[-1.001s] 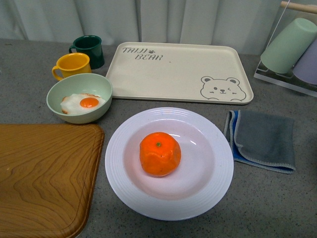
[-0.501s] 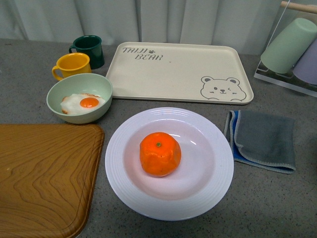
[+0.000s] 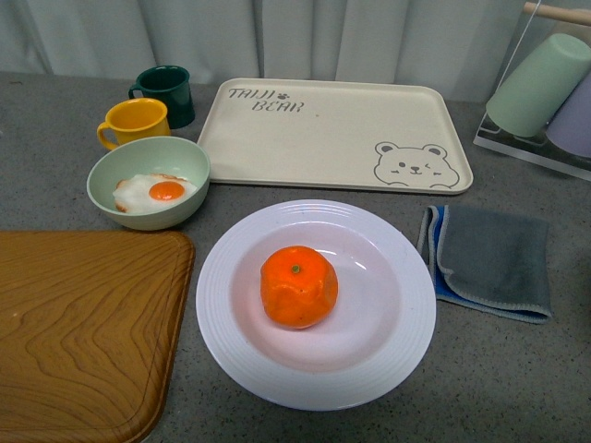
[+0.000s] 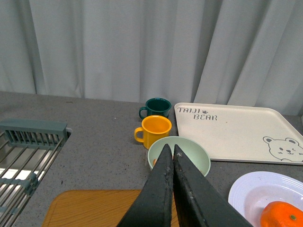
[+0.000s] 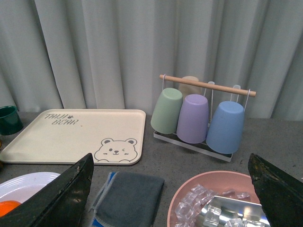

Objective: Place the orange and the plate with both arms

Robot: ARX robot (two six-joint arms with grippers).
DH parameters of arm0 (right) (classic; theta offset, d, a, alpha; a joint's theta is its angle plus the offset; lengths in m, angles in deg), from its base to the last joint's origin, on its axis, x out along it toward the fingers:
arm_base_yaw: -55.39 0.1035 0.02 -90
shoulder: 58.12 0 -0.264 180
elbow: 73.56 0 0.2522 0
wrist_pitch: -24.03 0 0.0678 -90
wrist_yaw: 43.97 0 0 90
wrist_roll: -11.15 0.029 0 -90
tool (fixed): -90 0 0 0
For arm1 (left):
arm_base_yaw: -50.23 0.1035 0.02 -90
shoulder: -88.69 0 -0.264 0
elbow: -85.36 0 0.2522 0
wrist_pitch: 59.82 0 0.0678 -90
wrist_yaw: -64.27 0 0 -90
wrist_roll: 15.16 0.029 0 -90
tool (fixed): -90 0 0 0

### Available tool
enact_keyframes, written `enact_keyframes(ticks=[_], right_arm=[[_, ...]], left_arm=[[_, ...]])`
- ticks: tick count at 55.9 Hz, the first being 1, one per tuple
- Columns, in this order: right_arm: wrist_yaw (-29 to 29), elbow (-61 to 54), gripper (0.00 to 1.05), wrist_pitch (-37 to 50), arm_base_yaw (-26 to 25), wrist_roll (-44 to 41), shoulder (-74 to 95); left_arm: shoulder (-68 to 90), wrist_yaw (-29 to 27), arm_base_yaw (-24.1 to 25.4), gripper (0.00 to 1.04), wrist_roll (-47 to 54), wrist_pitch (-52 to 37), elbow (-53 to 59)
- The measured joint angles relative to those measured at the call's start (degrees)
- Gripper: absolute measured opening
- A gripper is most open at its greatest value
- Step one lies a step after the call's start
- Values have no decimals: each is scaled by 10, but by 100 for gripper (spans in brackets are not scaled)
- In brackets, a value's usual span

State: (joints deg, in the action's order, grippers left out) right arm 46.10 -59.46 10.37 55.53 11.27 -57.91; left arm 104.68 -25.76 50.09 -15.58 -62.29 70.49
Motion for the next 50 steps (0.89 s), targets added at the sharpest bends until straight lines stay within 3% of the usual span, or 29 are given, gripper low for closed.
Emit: enact_keyframes(ticks=[21, 27, 39, 45, 50], right_arm=[[0, 0, 95, 0, 0, 0, 0], [0, 0, 95, 0, 0, 0, 0], [0, 0, 95, 0, 0, 0, 0], [-2, 0, 95, 0, 0, -1, 0], [-85, 5, 95, 15, 31, -97, 38]], left_arm=[[-59, 0, 0, 4, 0, 60, 0], [-134, 0, 0, 4, 0, 153, 0], [-157, 0, 0, 4, 0, 161, 0], [-157, 0, 0, 19, 0, 161, 0], [-157, 0, 0, 35, 0, 161, 0]])
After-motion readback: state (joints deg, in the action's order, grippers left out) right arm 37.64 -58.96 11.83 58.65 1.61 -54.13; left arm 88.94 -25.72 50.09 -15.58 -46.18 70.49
